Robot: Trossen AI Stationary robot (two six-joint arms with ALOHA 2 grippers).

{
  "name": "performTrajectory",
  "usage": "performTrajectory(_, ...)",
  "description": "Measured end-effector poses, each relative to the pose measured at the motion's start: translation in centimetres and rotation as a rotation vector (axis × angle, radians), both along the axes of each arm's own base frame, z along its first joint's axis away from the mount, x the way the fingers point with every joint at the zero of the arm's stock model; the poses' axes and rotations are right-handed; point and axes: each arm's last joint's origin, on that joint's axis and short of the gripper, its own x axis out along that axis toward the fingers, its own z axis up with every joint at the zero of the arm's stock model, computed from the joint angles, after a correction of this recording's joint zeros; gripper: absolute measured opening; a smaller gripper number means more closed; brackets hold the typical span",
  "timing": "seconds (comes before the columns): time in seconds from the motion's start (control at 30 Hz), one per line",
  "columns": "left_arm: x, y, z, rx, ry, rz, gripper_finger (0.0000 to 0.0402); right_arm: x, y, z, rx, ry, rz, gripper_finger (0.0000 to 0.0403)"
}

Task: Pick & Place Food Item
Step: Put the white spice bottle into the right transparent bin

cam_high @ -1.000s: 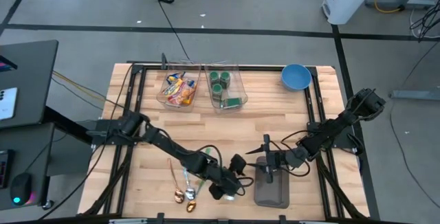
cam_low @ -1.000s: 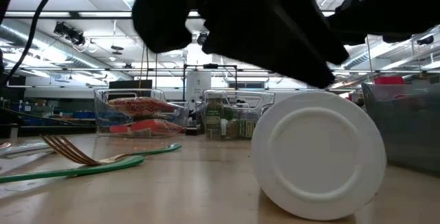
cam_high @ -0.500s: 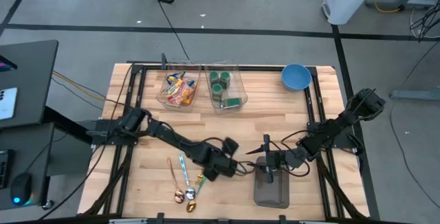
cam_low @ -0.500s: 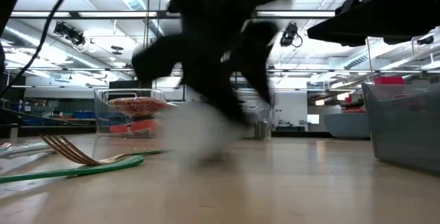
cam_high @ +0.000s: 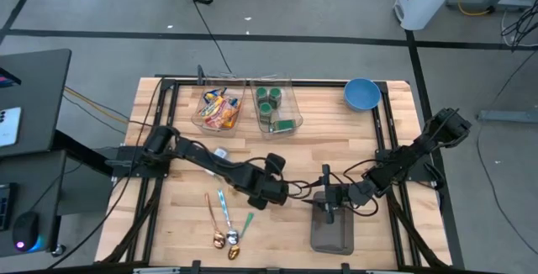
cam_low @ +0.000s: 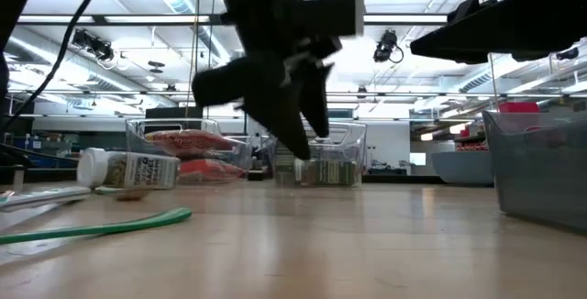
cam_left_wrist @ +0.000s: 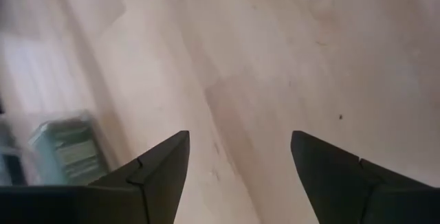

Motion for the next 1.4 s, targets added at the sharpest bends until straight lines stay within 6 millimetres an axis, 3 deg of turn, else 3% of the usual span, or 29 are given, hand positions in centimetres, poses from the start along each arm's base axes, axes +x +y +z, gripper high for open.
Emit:
performTrajectory(0.13, -1.9, 0.1, 2.2, 0.016, 0.023, 0.101, 0.0253, 0.0, 0.0, 0.0, 0.006, 0.004, -0.005, 0.0194)
performTrajectory(0.23, -4.3, 0.6, 3.0, 0.044, 0.153, 0.218, 0.0238, -0.1, 0.0, -0.2, 0.006, 0.016, -0.009, 0.0194)
performTrajectory(0.47, -9.9, 0.7, 4.3, 0.098, 0.524, 0.493, 0.0136, -0.1, -0.1, -0.3, 0.003, 0.028, -0.011, 0.0194)
performTrajectory(0.67, -12.1, 0.1, 2.6, 0.02, 0.573, 0.454, 0.008, -0.1, -0.1, -0.3, -0.003, 0.03, -0.008, 0.0194)
performTrajectory(0.87, -14.6, 1.8, -0.3, 0.139, 0.692, 0.564, 0.0042, -0.1, -0.1, -0.3, -0.006, 0.033, -0.006, 0.0194)
performTrajectory(1.0, -15.9, 2.8, -2.7, 0.091, 0.752, 0.596, 0.0028, -0.1, -0.1, -0.4, -0.007, 0.034, -0.006, 0.0194)
performTrajectory(1.17, -14.6, 3.0, -4.1, -0.051, 0.663, 0.537, 0.0023, -0.1, -0.1, -0.4, -0.011, 0.034, -0.005, 0.0194)
performTrajectory(1.4, -9.2, 1.8, 0.1, -0.051, 0.329, 0.349, 0.0022, -0.1, -0.2, -0.4, -0.01, 0.034, -0.008, 0.0194)
